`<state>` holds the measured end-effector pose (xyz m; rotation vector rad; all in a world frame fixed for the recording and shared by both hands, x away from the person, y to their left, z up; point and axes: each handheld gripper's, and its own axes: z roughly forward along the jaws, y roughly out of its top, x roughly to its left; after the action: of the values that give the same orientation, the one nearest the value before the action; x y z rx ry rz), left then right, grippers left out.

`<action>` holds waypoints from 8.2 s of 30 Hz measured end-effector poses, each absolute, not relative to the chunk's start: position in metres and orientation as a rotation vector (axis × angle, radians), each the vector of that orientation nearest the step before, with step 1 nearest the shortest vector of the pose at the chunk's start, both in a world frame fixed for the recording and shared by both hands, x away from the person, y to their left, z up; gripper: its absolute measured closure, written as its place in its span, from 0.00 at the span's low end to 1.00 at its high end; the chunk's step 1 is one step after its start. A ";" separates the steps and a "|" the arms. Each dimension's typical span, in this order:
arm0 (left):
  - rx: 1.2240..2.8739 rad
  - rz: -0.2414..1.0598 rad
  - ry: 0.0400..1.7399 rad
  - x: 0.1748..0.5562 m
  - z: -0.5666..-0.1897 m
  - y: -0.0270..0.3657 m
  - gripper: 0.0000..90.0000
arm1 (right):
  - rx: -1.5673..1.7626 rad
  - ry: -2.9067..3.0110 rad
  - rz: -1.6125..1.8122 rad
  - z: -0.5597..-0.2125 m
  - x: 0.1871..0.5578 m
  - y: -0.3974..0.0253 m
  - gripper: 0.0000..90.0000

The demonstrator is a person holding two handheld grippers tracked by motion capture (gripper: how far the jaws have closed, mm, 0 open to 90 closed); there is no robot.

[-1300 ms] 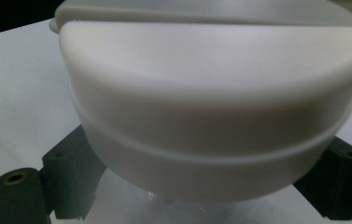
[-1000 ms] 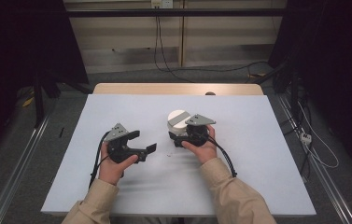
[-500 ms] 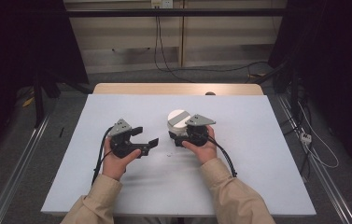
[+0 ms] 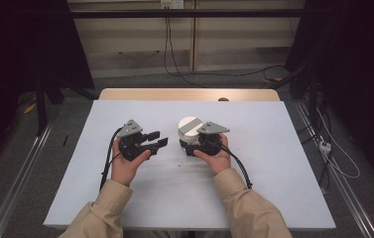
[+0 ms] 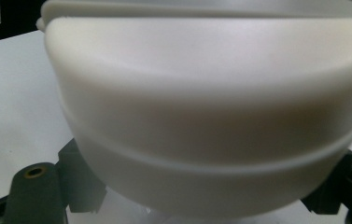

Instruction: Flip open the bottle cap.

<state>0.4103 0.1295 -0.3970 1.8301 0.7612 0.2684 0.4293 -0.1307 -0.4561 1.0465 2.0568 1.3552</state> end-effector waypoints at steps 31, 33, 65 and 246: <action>1.953 0.243 0.710 0.425 -0.402 0.093 1.00 | 1.044 2.061 1.348 -0.456 0.429 -0.131 0.21; 1.956 0.235 0.712 0.425 -0.402 0.092 1.00 | 1.044 2.061 1.348 -0.456 0.429 -0.130 0.21; 1.908 0.247 0.712 0.434 -0.378 0.073 1.00 | 1.037 2.061 1.345 -0.456 0.429 -0.130 0.21; 1.951 0.231 0.666 0.486 -0.350 0.000 1.00 | 1.025 2.071 1.339 -0.456 0.430 -0.131 0.21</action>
<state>0.4863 0.0004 -0.3505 1.9508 0.6665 0.2308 0.4297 -0.1312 -0.4559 1.0249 2.0708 1.3393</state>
